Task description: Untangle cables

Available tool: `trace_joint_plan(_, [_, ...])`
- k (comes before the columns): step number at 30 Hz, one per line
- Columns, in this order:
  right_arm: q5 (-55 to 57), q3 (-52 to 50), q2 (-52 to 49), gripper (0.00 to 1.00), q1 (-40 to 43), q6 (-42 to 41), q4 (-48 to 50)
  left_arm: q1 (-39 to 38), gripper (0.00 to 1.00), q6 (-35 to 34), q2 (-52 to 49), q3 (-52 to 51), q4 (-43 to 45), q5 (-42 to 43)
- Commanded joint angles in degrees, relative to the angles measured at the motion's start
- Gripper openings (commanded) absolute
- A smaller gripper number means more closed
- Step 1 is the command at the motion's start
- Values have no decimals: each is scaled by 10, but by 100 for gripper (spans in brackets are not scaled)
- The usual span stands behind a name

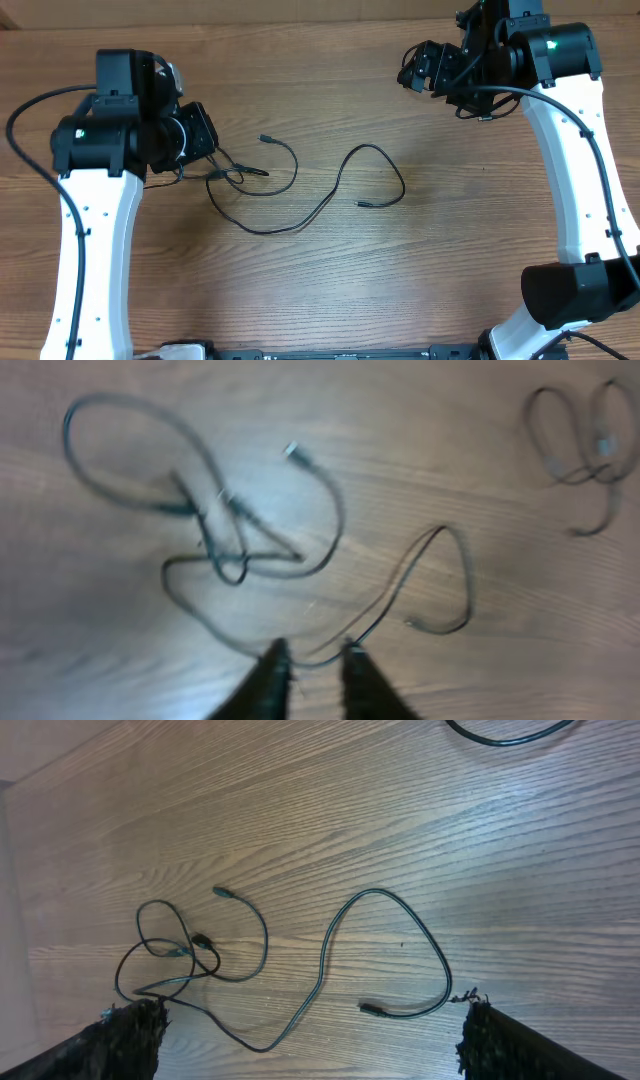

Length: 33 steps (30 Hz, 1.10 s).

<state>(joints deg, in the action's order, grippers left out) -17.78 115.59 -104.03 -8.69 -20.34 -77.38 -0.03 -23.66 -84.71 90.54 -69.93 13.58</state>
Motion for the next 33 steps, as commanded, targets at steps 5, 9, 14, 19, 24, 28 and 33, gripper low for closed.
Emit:
trace_joint_plan(5, [-5,-1,-7,95,-7,7,2,-4,43,-12,-110,6,-44,-26])
trace_joint_plan(9, [-5,-1,-12,95,-7,7,1,-4,46,-23,-161,6,-25,-26])
trace_joint_plan(14, [-5,-2,-20,95,-7,7,0,-4,56,-37,-213,6,11,-26])
trace_joint_plan(19, [-5,-2,-28,95,-7,7,0,-3,54,-72,-246,6,24,-44])
trace_joint_plan(24, [-3,-2,-30,95,-7,7,-1,-3,43,-79,-256,6,35,-50])
trace_joint_plan(28, [-3,-2,-34,95,-7,7,-2,-3,4,-78,-255,6,42,-47])
trace_joint_plan(33, [-3,-2,-43,95,-7,8,-6,-2,4,-60,-250,24,35,-19])
